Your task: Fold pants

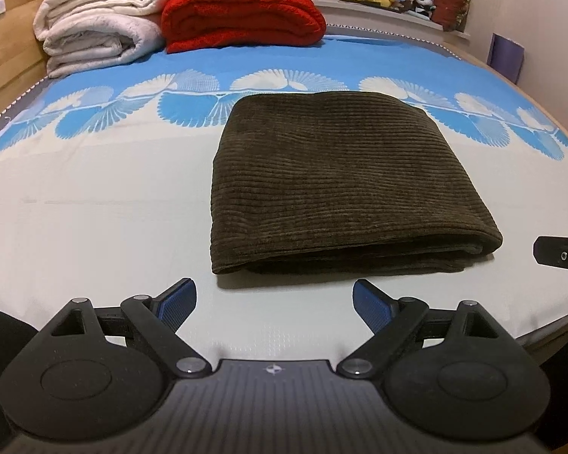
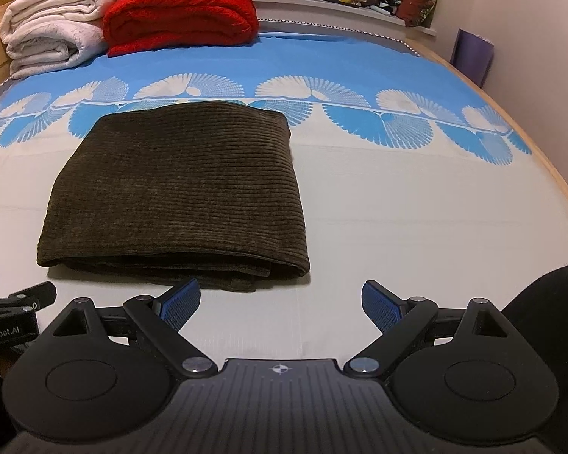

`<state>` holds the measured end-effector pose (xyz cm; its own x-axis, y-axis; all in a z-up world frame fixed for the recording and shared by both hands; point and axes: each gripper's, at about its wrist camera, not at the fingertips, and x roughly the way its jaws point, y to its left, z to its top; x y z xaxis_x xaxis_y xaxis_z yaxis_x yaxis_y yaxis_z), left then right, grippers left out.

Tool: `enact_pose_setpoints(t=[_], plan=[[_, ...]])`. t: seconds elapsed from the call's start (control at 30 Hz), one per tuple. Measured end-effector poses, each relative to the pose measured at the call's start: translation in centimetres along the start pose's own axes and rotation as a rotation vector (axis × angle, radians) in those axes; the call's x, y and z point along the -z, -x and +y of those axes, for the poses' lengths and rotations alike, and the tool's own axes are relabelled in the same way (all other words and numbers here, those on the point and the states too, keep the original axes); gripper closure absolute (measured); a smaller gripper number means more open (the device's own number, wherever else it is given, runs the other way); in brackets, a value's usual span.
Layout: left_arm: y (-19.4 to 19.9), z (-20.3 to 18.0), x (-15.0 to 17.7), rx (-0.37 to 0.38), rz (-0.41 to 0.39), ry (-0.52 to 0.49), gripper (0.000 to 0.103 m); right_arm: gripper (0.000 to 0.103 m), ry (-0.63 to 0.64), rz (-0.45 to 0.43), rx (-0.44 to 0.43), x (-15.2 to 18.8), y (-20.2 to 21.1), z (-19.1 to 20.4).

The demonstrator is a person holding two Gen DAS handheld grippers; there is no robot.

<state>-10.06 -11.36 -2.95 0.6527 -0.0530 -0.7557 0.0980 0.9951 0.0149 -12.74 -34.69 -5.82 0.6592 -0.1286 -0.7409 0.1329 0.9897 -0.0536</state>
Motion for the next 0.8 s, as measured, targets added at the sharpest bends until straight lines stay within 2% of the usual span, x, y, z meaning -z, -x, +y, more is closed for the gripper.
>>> enact_pose_setpoints(t=[0.8], plan=[[0.03,-0.26,-0.09,0.012,-0.003,-0.012,0.010,0.010,0.008,0.003,0.005,0.05,0.04,0.13]])
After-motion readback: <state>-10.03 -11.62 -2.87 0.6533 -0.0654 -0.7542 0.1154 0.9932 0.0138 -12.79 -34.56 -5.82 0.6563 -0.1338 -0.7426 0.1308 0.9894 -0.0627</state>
